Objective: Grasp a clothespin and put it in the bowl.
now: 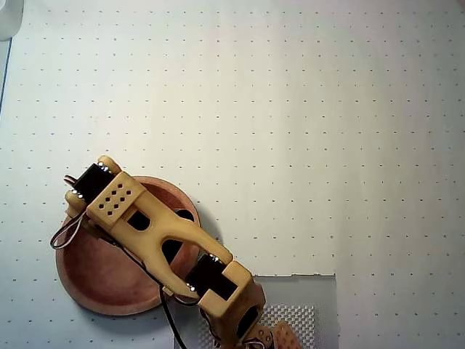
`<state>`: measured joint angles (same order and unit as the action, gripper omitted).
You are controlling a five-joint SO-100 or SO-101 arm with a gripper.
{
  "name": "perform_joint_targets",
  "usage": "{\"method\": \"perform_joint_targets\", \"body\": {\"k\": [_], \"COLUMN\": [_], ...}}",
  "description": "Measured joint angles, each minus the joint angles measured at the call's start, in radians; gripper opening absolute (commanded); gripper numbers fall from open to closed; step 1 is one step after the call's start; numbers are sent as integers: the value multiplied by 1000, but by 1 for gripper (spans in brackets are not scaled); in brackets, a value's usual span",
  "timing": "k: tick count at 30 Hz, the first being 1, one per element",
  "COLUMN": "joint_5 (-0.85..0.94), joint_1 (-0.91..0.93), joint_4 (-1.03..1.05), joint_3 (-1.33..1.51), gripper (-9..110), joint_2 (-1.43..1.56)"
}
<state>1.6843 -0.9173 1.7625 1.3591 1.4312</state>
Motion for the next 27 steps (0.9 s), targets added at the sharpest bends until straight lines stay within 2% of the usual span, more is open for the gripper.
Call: {"method": "perform_joint_targets", "body": {"k": [13,27], "joint_5": [6,6], "joint_1": [-48,-95], "joint_4": [0,0], "joint_3": [-178,-238], "gripper": [-3,-3], "joint_2": [-213,-330]}}
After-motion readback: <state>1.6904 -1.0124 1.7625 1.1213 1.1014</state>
